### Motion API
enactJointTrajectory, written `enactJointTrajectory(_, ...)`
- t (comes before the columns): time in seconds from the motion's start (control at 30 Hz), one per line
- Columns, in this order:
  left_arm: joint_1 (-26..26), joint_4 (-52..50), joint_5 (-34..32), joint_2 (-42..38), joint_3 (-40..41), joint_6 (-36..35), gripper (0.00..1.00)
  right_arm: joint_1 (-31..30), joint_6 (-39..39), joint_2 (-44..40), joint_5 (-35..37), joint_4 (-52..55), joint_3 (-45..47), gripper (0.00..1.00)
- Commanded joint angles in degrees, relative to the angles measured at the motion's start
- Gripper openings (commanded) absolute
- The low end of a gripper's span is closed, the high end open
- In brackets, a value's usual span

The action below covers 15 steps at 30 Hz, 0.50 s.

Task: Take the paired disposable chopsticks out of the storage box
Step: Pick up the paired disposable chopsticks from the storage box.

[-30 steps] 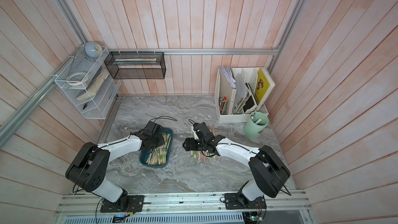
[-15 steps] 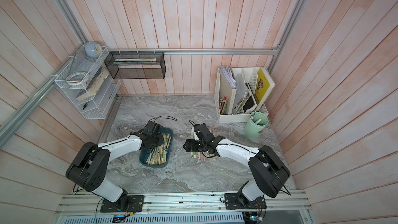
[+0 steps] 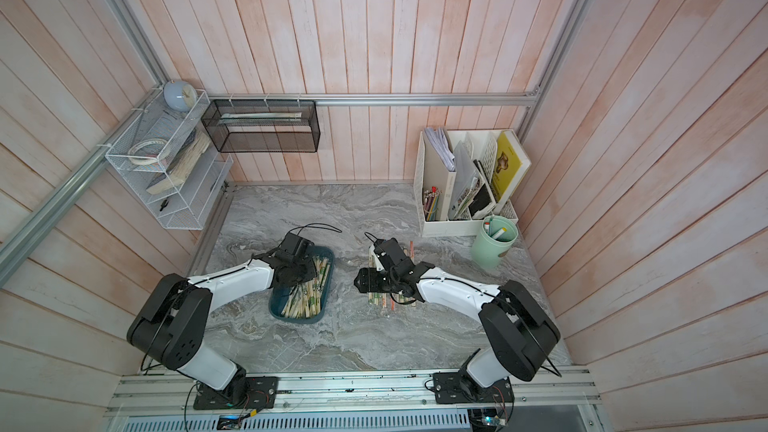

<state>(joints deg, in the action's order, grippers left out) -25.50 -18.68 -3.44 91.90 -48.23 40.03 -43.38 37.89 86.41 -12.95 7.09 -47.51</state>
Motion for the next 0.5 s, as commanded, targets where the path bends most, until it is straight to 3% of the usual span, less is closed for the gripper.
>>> enactJointTrajectory(0.0,0.18,-2.18,-0.75,-1.3,-1.43,-1.27,0.11,-0.29,-0.45,0.07,0.82,-0.32,0.65,0.78)
enactJointTrajectory(0.47,0.34,-5.38,-2.53,-4.18,-5.0,-3.2,0.11,-0.31,-0.54,0.23,0.73,-0.43,0.66,0.78)
